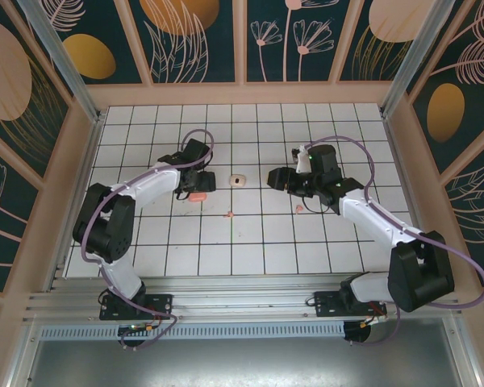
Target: Insert wireless bluetooth earbuds into charging case
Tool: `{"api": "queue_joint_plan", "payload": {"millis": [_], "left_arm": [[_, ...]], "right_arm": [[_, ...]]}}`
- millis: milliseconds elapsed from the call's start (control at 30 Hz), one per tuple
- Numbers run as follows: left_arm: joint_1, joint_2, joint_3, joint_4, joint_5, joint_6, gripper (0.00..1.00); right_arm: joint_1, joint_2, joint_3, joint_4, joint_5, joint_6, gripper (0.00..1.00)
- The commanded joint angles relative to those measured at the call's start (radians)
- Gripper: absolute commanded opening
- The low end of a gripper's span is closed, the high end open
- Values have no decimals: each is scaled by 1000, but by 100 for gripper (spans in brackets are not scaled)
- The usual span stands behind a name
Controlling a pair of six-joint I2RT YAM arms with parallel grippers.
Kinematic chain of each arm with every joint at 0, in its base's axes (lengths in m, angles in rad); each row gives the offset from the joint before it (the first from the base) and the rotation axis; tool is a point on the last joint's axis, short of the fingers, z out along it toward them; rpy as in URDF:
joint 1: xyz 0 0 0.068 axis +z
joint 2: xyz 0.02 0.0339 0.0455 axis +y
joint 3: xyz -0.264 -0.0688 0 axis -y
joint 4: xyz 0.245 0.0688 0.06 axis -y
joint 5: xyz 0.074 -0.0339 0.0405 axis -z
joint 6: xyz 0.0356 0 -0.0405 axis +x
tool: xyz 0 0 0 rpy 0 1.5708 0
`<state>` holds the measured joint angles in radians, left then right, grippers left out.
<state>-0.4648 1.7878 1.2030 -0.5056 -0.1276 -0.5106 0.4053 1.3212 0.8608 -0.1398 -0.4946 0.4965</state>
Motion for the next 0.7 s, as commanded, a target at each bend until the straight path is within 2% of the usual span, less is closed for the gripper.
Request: {"api": "queue_joint_plan", "payload": {"millis": [0, 467, 533, 667], "left_arm": [[-1, 50, -8, -35, -27, -31, 80], [0, 139, -9, -8, 0, -51, 81], [0, 146, -15, 1, 8, -52, 78], [0, 143, -35, 35, 14, -54, 63]], "right_arm": [[1, -39, -13, 11, 0, -13, 60], [5, -57, -31, 4, 5, -16, 60], [5, -57, -32, 1, 5, -19, 60], [5, -58, -30, -5, 5, -22, 60]]}}
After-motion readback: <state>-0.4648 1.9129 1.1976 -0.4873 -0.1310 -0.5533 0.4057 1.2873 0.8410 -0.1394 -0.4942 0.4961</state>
